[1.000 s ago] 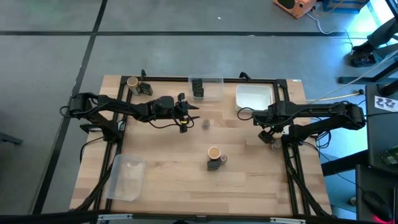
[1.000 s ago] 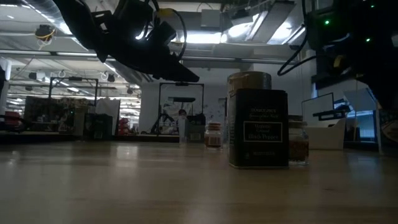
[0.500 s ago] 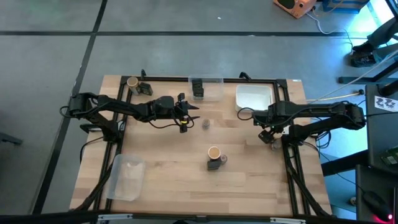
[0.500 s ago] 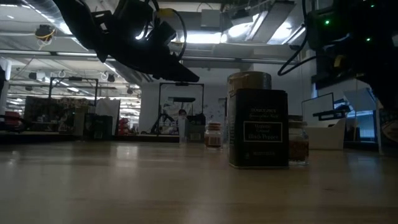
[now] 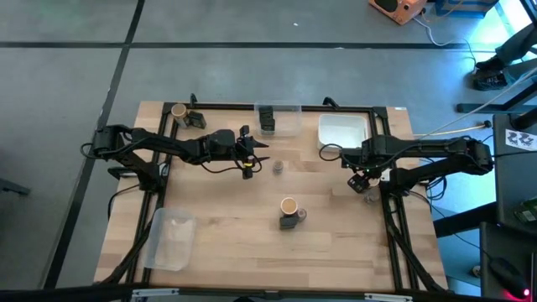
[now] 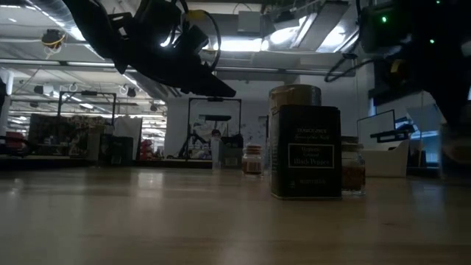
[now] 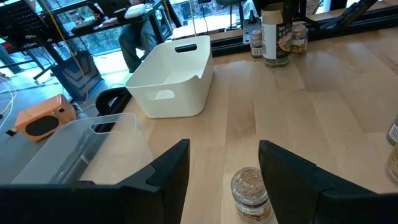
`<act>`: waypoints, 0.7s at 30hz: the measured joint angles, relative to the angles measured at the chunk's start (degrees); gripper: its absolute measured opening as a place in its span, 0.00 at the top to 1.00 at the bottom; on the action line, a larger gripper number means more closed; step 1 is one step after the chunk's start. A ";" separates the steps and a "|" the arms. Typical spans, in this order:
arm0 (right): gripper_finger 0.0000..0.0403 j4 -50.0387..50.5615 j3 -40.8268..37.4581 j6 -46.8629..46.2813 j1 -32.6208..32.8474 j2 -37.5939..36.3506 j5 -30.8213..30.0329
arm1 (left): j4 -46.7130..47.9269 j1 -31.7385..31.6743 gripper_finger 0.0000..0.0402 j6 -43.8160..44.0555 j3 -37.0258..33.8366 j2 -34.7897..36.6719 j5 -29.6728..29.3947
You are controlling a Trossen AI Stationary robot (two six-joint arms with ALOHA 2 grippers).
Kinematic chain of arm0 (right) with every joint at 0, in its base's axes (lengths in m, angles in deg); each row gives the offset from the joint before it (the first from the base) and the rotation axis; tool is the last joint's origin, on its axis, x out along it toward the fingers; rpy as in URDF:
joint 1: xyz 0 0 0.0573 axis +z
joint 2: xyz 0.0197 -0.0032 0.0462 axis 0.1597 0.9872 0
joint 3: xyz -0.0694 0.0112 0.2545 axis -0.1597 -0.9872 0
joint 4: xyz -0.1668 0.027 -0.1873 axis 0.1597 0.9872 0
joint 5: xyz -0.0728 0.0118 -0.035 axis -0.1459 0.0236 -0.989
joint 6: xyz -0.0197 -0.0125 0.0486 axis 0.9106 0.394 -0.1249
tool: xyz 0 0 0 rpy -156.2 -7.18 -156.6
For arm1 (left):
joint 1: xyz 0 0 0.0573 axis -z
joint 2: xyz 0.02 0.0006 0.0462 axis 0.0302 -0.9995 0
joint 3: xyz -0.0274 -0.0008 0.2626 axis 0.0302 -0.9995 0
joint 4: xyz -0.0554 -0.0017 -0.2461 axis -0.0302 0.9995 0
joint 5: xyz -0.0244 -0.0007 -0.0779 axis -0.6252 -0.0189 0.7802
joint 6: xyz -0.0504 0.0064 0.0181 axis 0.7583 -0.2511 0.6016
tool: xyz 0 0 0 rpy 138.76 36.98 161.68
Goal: Sort spices by type
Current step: Put the right brown seasoning bottle into the white bin
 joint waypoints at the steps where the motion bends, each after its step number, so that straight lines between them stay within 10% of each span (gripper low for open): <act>1: 0.29 0.03 0.84 0.10 -0.04 0.00 -0.40 | 0.00 0.00 0.56 0.00 0.00 0.00 0.00; 21: 0.31 0.95 22.96 9.32 -12.14 0.22 -20.72 | -0.40 0.00 0.56 1.01 0.00 0.00 -0.02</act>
